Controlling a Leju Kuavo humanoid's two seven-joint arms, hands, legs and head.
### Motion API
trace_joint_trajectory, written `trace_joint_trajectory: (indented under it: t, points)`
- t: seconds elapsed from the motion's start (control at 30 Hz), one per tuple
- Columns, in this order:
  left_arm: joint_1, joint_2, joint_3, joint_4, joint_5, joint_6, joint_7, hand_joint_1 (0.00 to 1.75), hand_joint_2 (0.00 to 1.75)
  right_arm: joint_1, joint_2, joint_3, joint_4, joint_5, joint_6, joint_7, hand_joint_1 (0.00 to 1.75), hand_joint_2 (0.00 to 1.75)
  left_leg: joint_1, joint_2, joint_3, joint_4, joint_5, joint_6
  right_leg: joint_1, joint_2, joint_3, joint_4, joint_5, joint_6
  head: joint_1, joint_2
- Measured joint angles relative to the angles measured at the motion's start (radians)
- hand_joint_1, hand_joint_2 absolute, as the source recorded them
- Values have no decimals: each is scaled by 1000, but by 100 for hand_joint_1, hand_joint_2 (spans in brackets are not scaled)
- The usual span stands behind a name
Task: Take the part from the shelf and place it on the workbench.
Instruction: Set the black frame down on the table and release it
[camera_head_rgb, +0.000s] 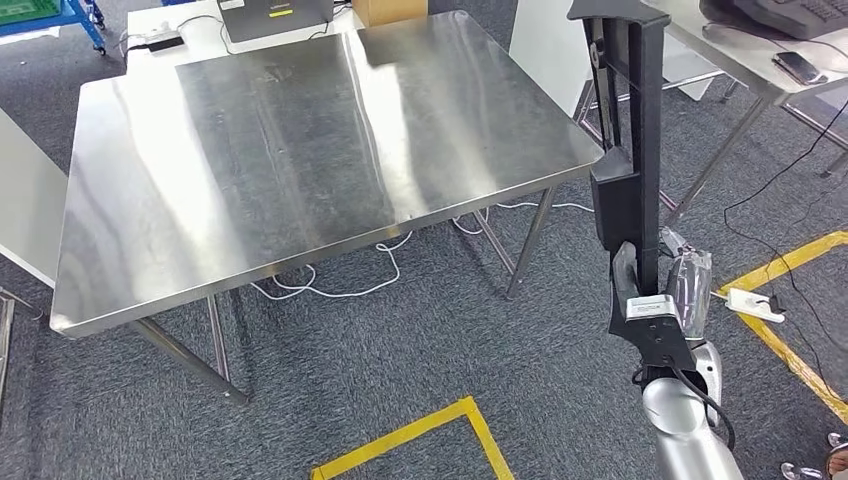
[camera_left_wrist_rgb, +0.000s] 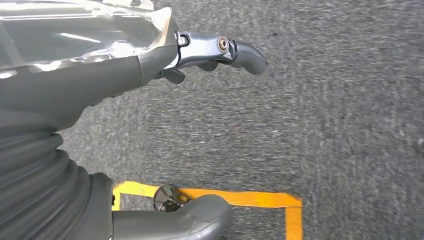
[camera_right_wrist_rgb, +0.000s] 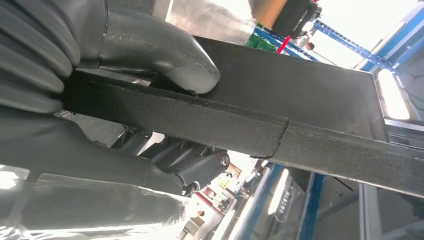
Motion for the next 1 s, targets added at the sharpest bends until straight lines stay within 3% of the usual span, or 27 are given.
trace_joint_trajectory:
  t: [0.1,0.17,0.23,0.3,0.33,0.37,0.43,0.5,0.53,0.6,0.67,0.73,0.8,0.83,0.87,0.9,0.97,1.0]
  points:
    - [-1,0,0,0,0,0,0,0,175,0,0,0,-3,0,0,0,175,175,-10,-1,12,-19,-6,25,7,-1,0,-3,-6,20,1,0]
    - [-1,0,0,0,0,0,0,0,175,-1,-1,0,-5,1,0,0,175,175,-13,-2,21,-25,-7,44,6,-3,-12,27,-21,29,2,0]
    - [-1,0,0,0,0,0,-1,0,175,-3,-2,0,-6,2,1,0,175,175,-14,-2,30,-28,-12,60,3,-4,-72,138,-61,27,4,0]
    - [-1,1,0,0,1,0,0,0,175,-4,-2,0,-6,3,2,0,175,175,-17,-2,36,-28,-19,69,3,-4,-158,276,-99,27,5,0]
    - [-1,1,0,0,1,0,0,0,175,-3,-2,0,-5,3,2,0,175,175,-19,-3,40,-28,-23,71,4,-4,-186,310,-100,31,5,0]
    - [-1,1,0,0,2,0,0,0,175,-3,-2,0,-5,3,2,0,175,175,-21,-5,45,-28,-28,71,4,-4,-194,307,-86,37,5,0]
    - [-1,1,0,0,2,0,0,0,175,-5,-2,0,-5,3,2,0,175,175,-22,-9,62,-28,-39,68,5,-4,-151,188,-16,47,6,0]
    - [-1,0,0,0,2,0,0,0,175,-7,-2,0,-5,4,2,0,175,175,-26,-12,75,-27,-53,60,12,-4,-93,58,40,42,6,0]
    - [-1,0,0,0,2,0,0,0,175,-8,-2,0,-5,4,2,0,175,175,-29,-13,78,-27,-59,55,16,-4,-76,26,51,34,6,0]
    - [-2,0,0,0,2,0,0,0,175,-10,-2,0,-5,4,3,0,175,175,-29,-13,80,-28,-67,45,20,-4,-69,17,48,17,5,0]
    - [-2,0,0,0,3,0,-1,0,175,-13,-2,0,-5,5,3,0,175,175,-24,-11,78,-15,-80,35,11,-3,-63,11,44,1,4,0]
    - [-3,0,0,0,3,0,-1,0,175,-19,-1,0,-5,7,5,0,175,175,-19,-8,41,66,-121,24,4,-3,-51,6,38,-16,2,0]
    - [-1,0,0,0,4,0,-1,0,175,-23,2,1,-3,8,7,0,175,175,-17,-6,-37,199,-171,15,6,-4,-42,6,30,-27,0,0]
    - [0,0,0,0,5,0,-1,0,175,-23,4,1,-1,9,8,0,175,175,-15,-6,-71,246,-177,11,6,-4,-36,6,25,-29,0,0]
    - [1,0,1,0,7,0,-1,0,175,-24,5,1,2,10,8,0,175,175,-13,-5,-91,258,-161,8,6,-3,-30,6,20,-29,0,0]
    - [1,0,1,0,9,1,-1,0,175,-25,7,1,6,10,8,0,175,175,-11,-4,-92,232,-125,7,6,-3,-22,6,13,-27,0,0]
    - [1,1,3,0,12,2,-2,0,175,-32,10,1,14,12,10,0,175,175,-8,-1,-52,108,-32,8,6,-1,-5,6,0,-19,0,0]
    - [1,1,4,0,13,4,-2,0,175,-38,11,1,18,13,11,0,175,175,-8,0,-29,47,-5,12,9,0,1,7,-7,-14,0,0]
